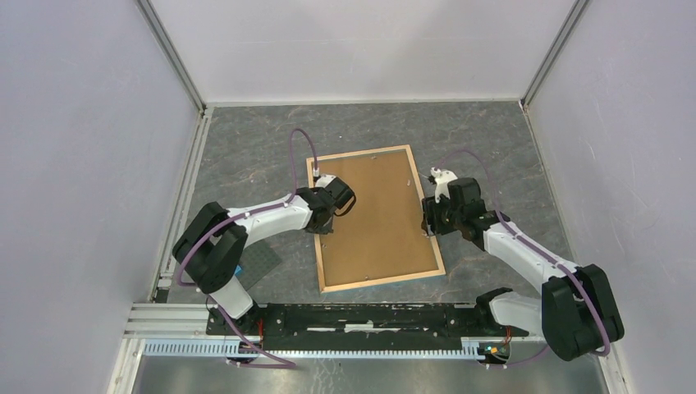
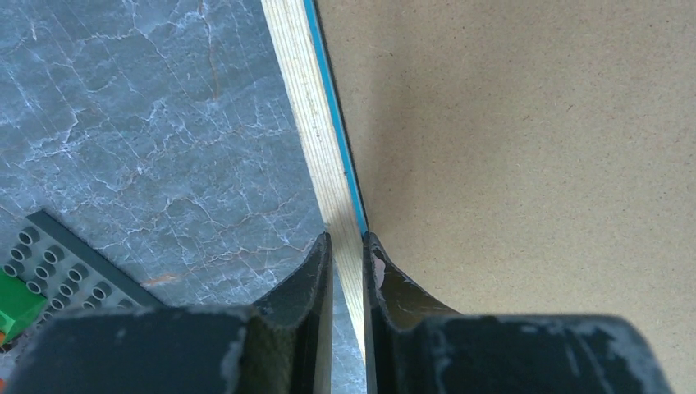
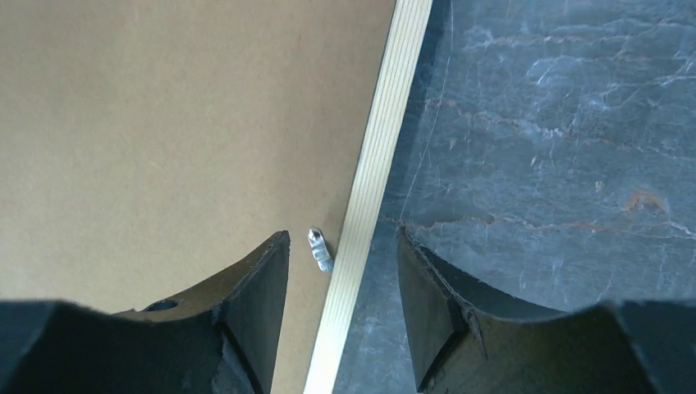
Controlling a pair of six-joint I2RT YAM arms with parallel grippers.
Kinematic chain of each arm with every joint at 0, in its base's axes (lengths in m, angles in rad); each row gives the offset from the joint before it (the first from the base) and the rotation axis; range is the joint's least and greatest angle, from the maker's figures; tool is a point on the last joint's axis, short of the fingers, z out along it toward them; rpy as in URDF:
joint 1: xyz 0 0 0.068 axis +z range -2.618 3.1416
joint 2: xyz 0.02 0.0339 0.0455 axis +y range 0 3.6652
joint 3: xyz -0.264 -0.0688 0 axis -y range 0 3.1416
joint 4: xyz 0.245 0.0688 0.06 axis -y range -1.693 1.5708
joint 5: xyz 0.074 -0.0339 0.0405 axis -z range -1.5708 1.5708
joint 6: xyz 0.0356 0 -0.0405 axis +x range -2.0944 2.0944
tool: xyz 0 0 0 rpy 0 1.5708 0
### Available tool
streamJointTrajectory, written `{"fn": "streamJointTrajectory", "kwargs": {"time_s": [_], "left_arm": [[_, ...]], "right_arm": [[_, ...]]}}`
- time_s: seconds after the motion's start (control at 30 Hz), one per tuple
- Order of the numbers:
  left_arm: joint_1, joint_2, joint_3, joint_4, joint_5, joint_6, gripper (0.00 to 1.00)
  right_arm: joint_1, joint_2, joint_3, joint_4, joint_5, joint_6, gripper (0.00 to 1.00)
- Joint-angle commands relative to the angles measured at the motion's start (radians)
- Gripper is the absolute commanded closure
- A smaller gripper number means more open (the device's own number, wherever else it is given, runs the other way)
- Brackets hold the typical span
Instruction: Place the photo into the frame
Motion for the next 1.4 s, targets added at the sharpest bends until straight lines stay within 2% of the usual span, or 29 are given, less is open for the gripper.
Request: {"fn": "streamJointTrajectory", "kwargs": {"time_s": [0.0,0.27,0.57,0.8,1.0,1.2,1.33,1.37], "left_arm": [[0.040,0.055,-0.013,0.003,-0.011,0.037,0.98],[0.049,0.047,-0.022,0.013,0.004,0.040,0.98],[0.049,0.046,-0.024,0.017,0.005,0.040,0.98],[0.050,0.045,-0.025,0.019,0.005,0.040,0.98],[0.050,0.045,-0.025,0.019,0.005,0.041,0.98],[0.049,0.045,-0.025,0.020,0.005,0.041,0.98],[0.049,0.043,-0.027,0.021,0.005,0.042,0.98],[0.049,0.043,-0.028,0.022,0.005,0.042,0.98]], "right_arm": [[0.047,0.005,-0.003,-0.055,0.083,-0.052,0.44],[0.094,0.038,-0.006,-0.050,0.123,-0.042,0.51],[0.119,0.079,-0.004,-0.021,0.123,-0.032,0.48],[0.127,0.119,-0.005,0.015,0.167,-0.019,0.51],[0.140,0.136,-0.007,0.008,0.196,-0.024,0.77],[0.154,0.116,-0.024,0.008,0.197,-0.038,0.98],[0.169,0.115,-0.027,-0.002,0.196,-0.063,1.00],[0.174,0.118,-0.022,-0.014,0.191,-0.065,0.97]]}}
